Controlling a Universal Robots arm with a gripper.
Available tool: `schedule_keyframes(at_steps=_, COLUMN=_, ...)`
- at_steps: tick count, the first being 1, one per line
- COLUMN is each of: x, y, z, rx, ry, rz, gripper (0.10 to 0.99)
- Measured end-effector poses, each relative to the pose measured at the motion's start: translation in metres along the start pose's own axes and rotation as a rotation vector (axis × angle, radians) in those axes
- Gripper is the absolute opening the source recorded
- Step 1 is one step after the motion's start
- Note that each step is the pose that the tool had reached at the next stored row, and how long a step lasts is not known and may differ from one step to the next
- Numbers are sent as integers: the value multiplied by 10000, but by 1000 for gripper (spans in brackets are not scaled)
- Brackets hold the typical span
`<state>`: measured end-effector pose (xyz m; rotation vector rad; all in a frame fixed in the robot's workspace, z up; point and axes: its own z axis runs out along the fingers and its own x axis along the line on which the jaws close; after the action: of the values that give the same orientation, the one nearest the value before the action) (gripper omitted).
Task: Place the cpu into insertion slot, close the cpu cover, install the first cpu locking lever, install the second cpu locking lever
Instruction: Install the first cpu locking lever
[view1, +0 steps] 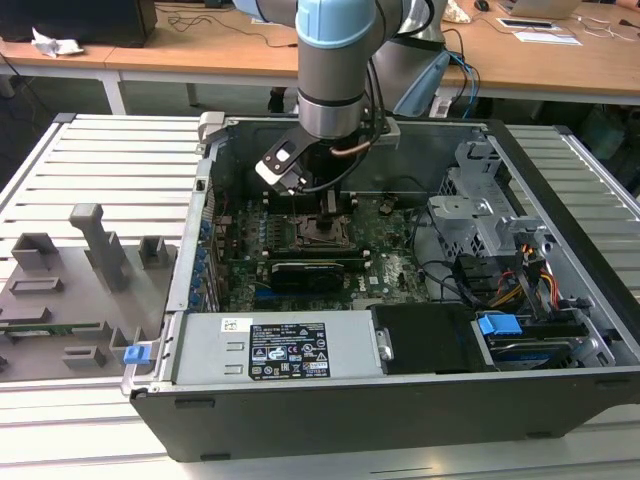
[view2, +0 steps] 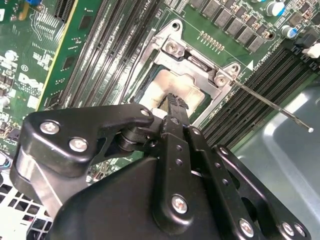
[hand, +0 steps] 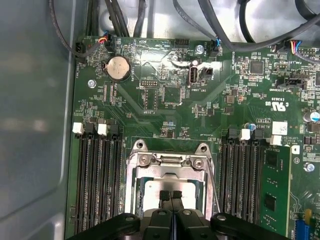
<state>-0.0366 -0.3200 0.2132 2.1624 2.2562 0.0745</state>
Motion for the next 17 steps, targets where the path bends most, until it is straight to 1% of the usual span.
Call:
schedule_keyframes(at_steps=15, x=2, y=4, z=-106, rx=0, ry=1, rz=0, gripper=106)
schedule_keyframes(at_steps=17, x=3, y=5, z=-110, rx=-1, ry=3, rz=0, gripper=106)
